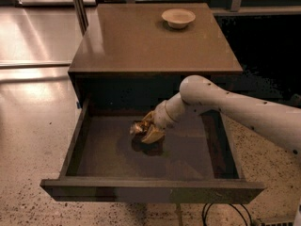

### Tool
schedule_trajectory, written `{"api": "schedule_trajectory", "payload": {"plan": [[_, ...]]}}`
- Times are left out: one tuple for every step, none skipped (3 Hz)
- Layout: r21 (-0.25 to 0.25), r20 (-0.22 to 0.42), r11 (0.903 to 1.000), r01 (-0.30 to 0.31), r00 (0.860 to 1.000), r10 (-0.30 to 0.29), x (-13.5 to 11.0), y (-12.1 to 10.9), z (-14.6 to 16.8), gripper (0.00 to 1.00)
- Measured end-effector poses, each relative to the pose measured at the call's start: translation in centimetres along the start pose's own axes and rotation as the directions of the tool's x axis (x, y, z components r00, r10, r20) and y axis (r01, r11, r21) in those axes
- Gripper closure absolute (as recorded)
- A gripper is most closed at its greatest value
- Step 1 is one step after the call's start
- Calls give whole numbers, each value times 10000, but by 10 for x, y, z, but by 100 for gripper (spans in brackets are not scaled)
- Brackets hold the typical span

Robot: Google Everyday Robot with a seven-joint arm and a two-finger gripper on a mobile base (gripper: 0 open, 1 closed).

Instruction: Place orange can into top drawer

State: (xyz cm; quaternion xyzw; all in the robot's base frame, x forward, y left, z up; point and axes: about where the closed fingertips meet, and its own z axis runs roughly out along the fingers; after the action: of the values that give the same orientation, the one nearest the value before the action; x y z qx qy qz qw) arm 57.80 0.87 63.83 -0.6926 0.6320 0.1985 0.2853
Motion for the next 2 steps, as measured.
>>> {"api": "schedule_trajectory", "payload": {"plan": [[79,629,9989,-453,9970,448,9,-10,21,100],[78,629,9989,-453,9970,447,6,-10,17,100]]}}
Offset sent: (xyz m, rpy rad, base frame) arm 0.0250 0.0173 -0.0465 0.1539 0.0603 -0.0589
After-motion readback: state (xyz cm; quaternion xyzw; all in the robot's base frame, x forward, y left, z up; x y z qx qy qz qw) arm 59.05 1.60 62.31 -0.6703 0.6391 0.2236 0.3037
